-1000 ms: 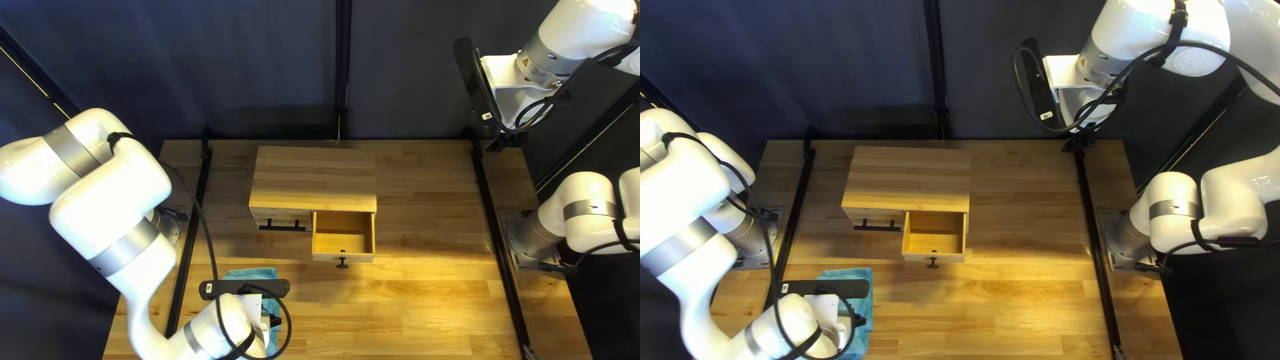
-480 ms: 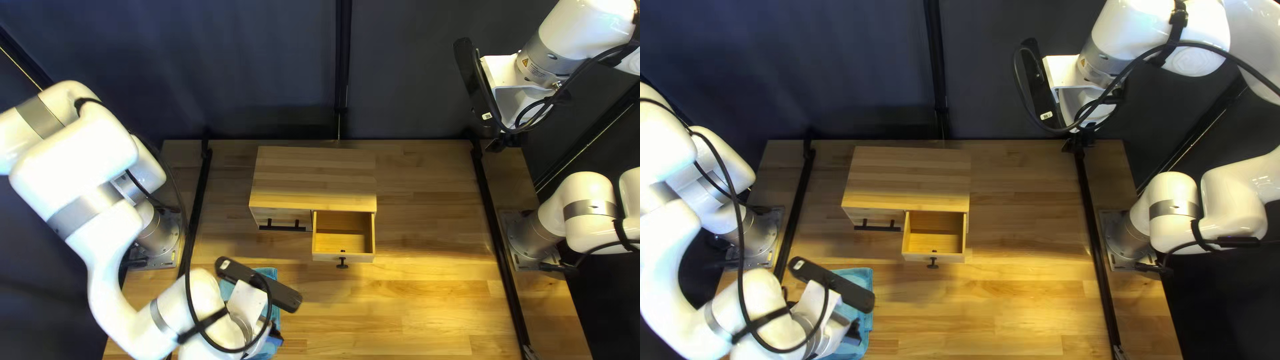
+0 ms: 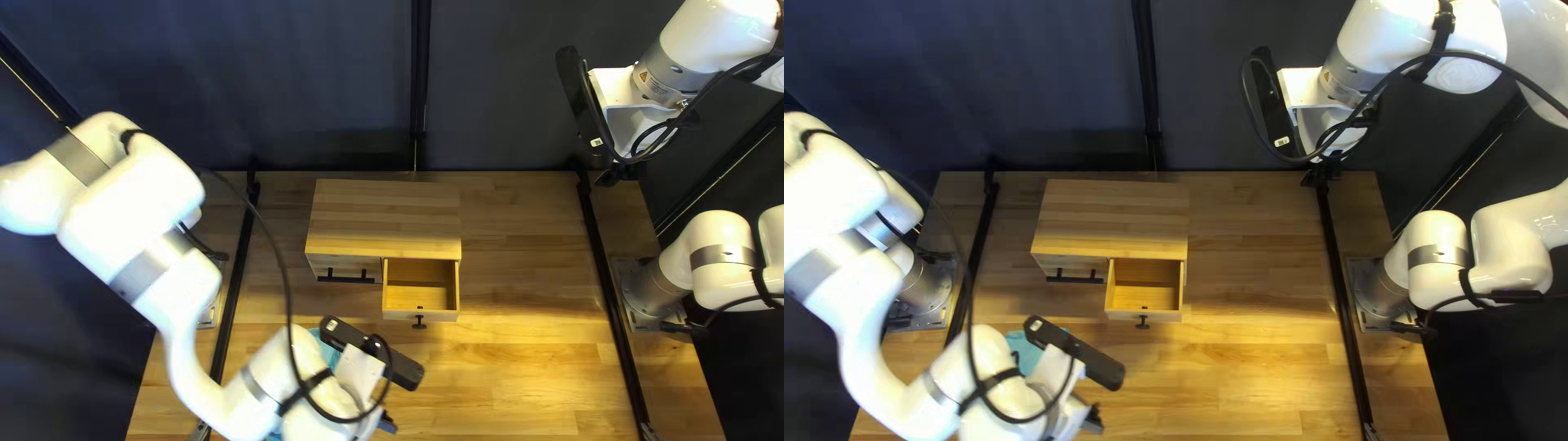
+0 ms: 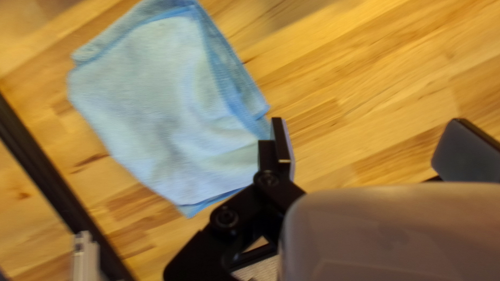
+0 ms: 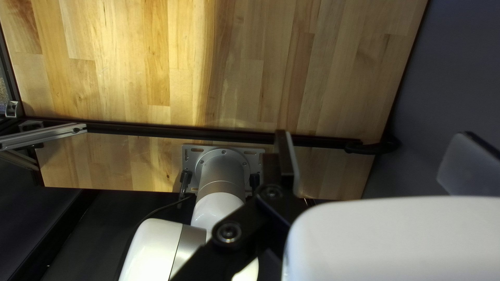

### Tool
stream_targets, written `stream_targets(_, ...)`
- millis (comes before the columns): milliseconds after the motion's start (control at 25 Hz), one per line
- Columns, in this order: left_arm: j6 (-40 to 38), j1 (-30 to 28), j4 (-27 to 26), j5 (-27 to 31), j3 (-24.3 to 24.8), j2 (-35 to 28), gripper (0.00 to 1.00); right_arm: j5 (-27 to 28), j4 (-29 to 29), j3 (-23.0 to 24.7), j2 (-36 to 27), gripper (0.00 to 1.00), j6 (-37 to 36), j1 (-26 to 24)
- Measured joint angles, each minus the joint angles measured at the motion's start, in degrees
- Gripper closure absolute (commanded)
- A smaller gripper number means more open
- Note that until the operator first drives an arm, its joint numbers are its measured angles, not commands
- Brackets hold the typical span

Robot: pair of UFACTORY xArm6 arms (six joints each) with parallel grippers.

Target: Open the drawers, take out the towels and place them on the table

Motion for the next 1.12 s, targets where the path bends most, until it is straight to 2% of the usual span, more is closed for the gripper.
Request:
stream_targets(280, -2.87, 2.45, 3.25, 1.93, -7.52, 5.92, 0.0, 0.0, 0.0, 0.0, 0.0, 0.0, 0.0, 0.0)
stream_targets(520, -4.12, 4.43, 5.7, 2.81, -10.94, 9.01, 0.0, 0.0, 0.0, 0.0, 0.0, 0.0, 0.0, 0.0)
stream_targets(680, -5.45, 5.66, 7.36, 2.67, -10.28, 9.31, 0.0, 0.0, 0.0, 0.0, 0.0, 0.0, 0.0, 0.0)
stream_targets(1120, -9.08, 9.39, 11.79, 1.56, -4.23, 6.21, 0.0, 0.0, 0.0, 0.0, 0.0, 0.0, 0.0, 0.0)
